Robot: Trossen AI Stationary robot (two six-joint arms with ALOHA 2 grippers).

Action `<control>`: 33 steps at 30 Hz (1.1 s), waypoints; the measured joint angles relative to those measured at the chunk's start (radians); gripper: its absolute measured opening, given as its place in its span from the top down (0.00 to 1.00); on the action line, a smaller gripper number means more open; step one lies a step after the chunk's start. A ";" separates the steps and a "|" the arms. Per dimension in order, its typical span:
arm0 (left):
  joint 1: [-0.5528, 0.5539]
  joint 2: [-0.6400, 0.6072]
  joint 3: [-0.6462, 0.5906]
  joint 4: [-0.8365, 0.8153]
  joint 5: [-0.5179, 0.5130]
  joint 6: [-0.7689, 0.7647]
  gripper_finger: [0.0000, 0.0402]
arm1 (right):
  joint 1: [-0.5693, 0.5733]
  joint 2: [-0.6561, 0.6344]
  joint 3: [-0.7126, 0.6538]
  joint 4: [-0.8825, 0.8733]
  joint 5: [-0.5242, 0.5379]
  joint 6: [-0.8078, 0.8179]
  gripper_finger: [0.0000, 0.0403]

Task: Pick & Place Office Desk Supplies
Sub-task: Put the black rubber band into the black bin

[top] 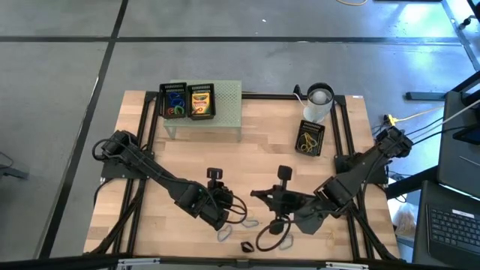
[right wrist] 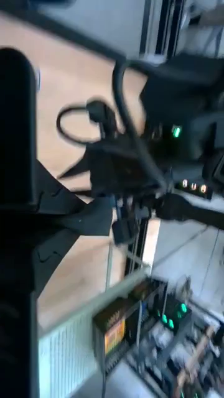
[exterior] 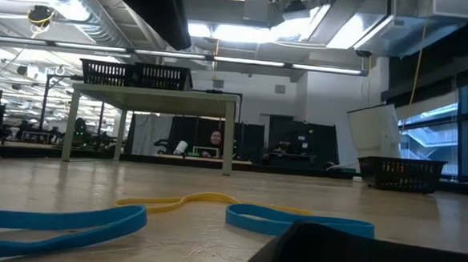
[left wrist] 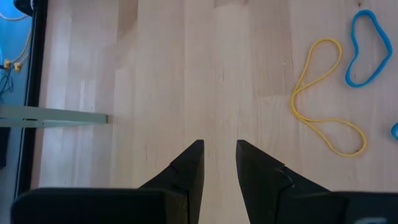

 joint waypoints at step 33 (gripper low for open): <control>-0.001 0.000 0.000 0.001 -0.048 -0.042 0.79 | -0.499 -0.005 -0.471 -0.887 -0.338 0.766 0.97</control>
